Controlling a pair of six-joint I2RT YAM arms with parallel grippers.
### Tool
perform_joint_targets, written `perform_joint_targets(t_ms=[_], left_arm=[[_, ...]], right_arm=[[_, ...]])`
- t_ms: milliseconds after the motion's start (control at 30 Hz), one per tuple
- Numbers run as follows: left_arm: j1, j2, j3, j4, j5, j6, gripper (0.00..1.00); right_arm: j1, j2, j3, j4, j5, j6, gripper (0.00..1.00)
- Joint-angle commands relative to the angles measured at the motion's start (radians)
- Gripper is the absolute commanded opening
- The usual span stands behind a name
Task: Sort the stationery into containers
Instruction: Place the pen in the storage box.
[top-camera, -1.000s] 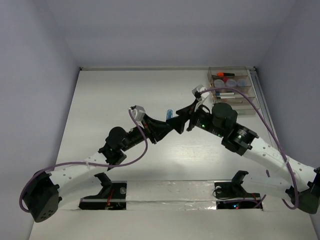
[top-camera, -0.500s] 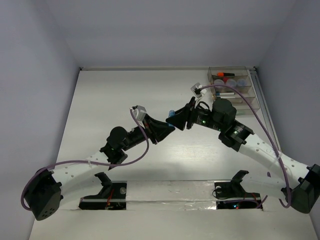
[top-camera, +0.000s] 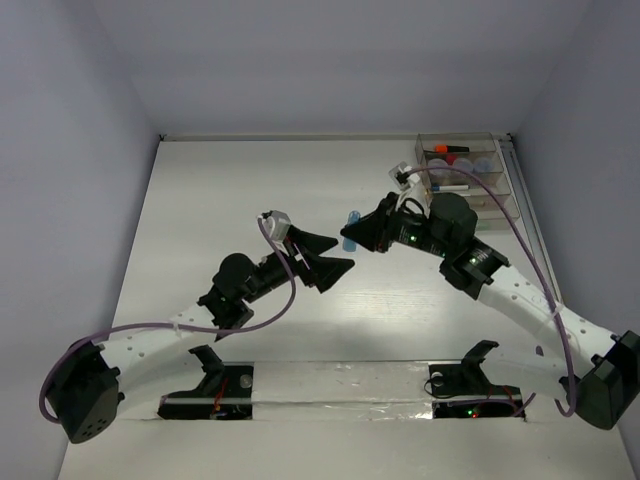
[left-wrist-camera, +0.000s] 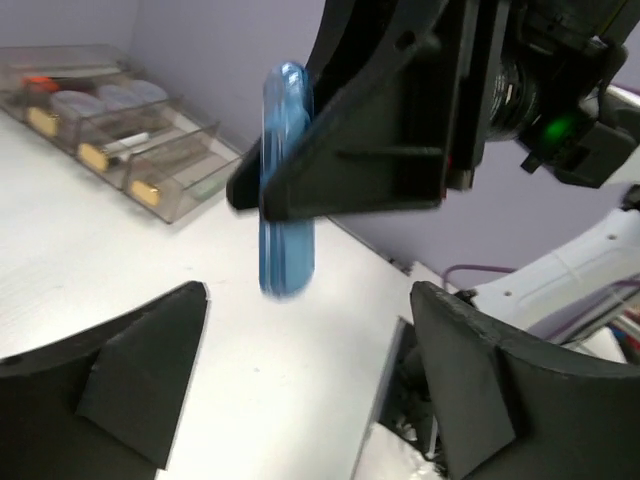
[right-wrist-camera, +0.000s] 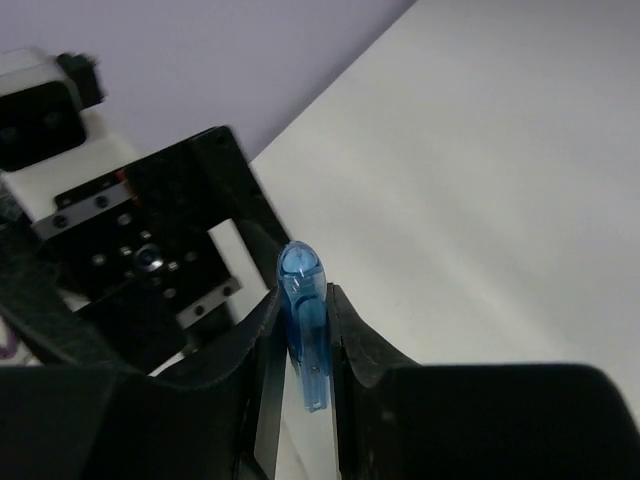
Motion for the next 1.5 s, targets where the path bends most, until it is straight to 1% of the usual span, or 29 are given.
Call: perform_joint_targets(t_ms=[0, 33, 100, 133, 167, 233, 267, 300, 333, 367, 400, 467, 500, 533, 633, 700, 833, 1100, 1167, 1300, 1400, 1433, 1467], left_arm=[[0.001, -0.05, 0.037, -0.051, -0.084, 0.04, 0.83], [0.001, -0.073, 0.034, -0.106, -0.119, 0.049, 0.88], [0.001, -0.104, 0.024, -0.157, -0.152, 0.075, 0.9], [0.001, -0.137, 0.012, -0.201, -0.178, 0.091, 0.92], [0.001, -0.156, 0.004, -0.22, -0.189, 0.1, 0.95], [0.001, -0.21, -0.023, -0.278, -0.213, 0.108, 0.95], [0.001, -0.23, -0.031, -0.295, -0.238, 0.111, 0.96], [0.001, -0.245, -0.038, -0.314, -0.249, 0.121, 0.99], [0.001, -0.28, -0.054, -0.347, -0.264, 0.126, 0.99], [0.001, -0.297, -0.061, -0.361, -0.284, 0.131, 0.99], [0.001, -0.313, -0.071, -0.372, -0.29, 0.137, 0.99], [0.001, -0.36, -0.103, -0.369, -0.295, 0.141, 0.99], [0.001, -0.371, -0.112, -0.366, -0.295, 0.144, 0.99], [0.001, -0.389, -0.121, -0.364, -0.325, 0.147, 0.99], [0.001, -0.399, -0.141, -0.369, -0.348, 0.164, 0.99], [0.001, -0.394, -0.154, -0.366, -0.348, 0.178, 0.99], [0.001, -0.388, -0.167, -0.378, -0.354, 0.19, 0.99], [0.001, -0.389, -0.169, -0.374, -0.351, 0.187, 0.99], [0.001, -0.385, -0.167, -0.372, -0.351, 0.189, 0.99], [0.001, -0.376, -0.166, -0.369, -0.353, 0.19, 0.99], [0.001, -0.373, -0.166, -0.372, -0.354, 0.192, 0.99], [0.001, -0.371, -0.166, -0.372, -0.358, 0.193, 0.99], [0.001, -0.371, -0.167, -0.372, -0.359, 0.192, 0.99]], right_arm=[[-0.065, -0.016, 0.013, -0.002, 0.074, -0.005, 0.0], [-0.111, -0.013, 0.016, -0.008, 0.085, -0.002, 0.0], [-0.155, -0.014, 0.015, -0.028, 0.135, -0.005, 0.0], [-0.215, -0.022, 0.004, -0.029, 0.166, -0.001, 0.0], [-0.244, -0.023, 0.001, -0.031, 0.178, 0.004, 0.0], [-0.304, -0.022, -0.005, -0.035, 0.212, 0.014, 0.0], [-0.362, -0.019, -0.016, -0.041, 0.273, 0.021, 0.0], [-0.392, -0.017, -0.022, -0.046, 0.301, 0.028, 0.0], [-0.419, -0.014, -0.028, -0.049, 0.336, 0.044, 0.0], [-0.447, -0.01, -0.036, -0.049, 0.408, 0.053, 0.0], [-0.509, -0.008, -0.057, -0.042, 0.431, 0.06, 0.0], [-0.576, 0.001, -0.087, -0.019, 0.5, 0.097, 0.0], [-0.612, 0.007, -0.097, 0.01, 0.511, 0.105, 0.0], [-0.677, 0.02, -0.116, 0.026, 0.522, 0.131, 0.0], [-0.76, 0.098, -0.11, 0.074, 0.544, 0.157, 0.0], [-0.783, 0.182, -0.09, 0.083, 0.548, 0.162, 0.0], [-0.805, 0.277, -0.056, 0.113, 0.553, 0.169, 0.0], [-0.814, 0.397, -0.024, 0.147, 0.579, 0.205, 0.0], [-0.814, 0.414, -0.027, 0.161, 0.574, 0.219, 0.04], [-0.823, 0.475, -0.005, 0.159, 0.556, 0.232, 0.07], [-0.823, 0.487, -0.007, 0.164, 0.547, 0.246, 0.1], [-0.823, 0.484, -0.015, 0.17, 0.542, 0.249, 0.12], [-0.823, 0.484, -0.016, 0.17, 0.533, 0.249, 0.17]])
